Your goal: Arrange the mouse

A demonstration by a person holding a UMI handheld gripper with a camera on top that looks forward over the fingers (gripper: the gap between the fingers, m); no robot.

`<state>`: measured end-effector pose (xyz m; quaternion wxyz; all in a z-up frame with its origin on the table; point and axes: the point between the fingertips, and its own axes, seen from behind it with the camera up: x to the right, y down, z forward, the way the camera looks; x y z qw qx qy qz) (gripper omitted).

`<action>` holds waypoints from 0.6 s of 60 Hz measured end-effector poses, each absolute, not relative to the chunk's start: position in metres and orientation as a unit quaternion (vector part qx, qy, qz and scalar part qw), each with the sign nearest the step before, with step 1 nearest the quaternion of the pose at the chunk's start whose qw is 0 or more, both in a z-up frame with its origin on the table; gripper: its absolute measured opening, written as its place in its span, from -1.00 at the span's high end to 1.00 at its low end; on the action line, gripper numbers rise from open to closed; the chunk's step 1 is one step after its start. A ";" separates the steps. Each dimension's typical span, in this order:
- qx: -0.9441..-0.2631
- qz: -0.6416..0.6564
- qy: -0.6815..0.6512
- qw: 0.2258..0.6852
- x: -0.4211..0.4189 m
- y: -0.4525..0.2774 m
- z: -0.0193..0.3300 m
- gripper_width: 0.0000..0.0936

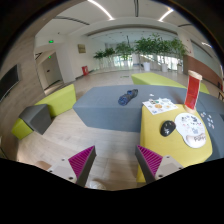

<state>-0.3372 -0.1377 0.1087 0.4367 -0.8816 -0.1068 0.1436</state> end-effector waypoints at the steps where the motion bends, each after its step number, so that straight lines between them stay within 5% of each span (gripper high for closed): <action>1: -0.881 0.140 -0.107 0.438 -0.335 -0.137 0.108 -0.78; 36: -0.896 0.049 -0.039 0.440 -0.158 0.005 0.013 -0.77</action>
